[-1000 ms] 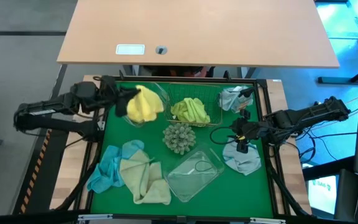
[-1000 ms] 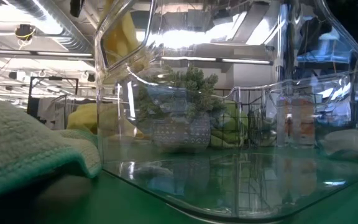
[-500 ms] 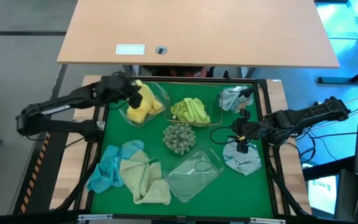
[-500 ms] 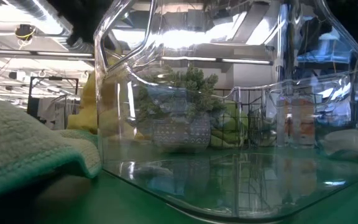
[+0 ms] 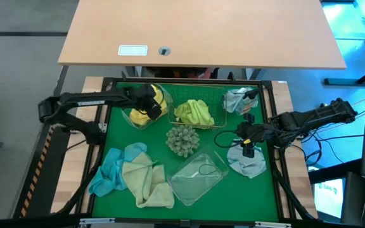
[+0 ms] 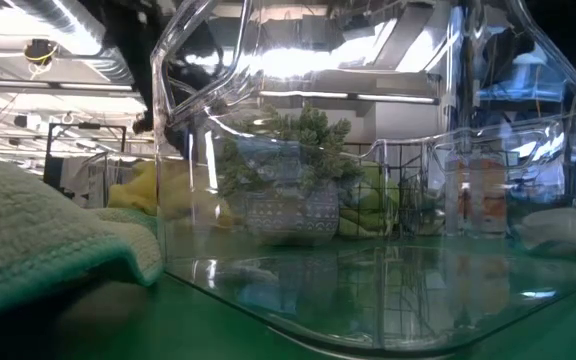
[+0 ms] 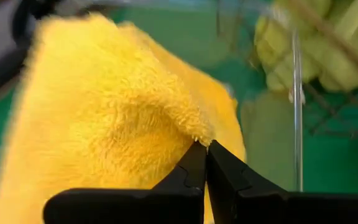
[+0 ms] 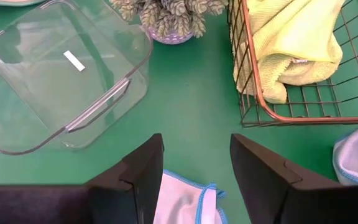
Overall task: Sort microfiber towel by color & place in baskets
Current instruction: Put the yellow microfiber towel into the top transparent bin
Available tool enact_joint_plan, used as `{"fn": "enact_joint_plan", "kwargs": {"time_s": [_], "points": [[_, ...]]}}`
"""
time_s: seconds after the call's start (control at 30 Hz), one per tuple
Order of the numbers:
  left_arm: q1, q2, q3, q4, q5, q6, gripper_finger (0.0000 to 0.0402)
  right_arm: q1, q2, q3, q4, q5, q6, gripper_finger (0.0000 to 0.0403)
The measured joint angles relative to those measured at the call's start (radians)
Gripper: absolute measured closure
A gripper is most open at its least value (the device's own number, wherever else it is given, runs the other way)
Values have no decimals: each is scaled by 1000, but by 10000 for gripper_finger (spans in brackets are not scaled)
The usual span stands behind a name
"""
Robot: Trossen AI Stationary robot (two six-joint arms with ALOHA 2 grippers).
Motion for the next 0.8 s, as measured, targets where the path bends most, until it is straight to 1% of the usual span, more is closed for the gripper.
{"fn": "enact_joint_plan", "kwargs": {"time_s": [0.13,0.2,0.33,0.5,0.8], "points": [[-10,62,0,3,98,0,401,0,0,0,0,0,0,217],[-23,72,-1,14,125,0,401,0,0,0,0,0,0,217],[-44,65,-1,53,131,0,401,0,0,0,0,0,0,217],[-62,27,-1,121,139,-1,401,0,0,0,0,0,0,217],[-69,-96,-1,256,145,-1,401,0,0,0,0,0,0,217]]}}
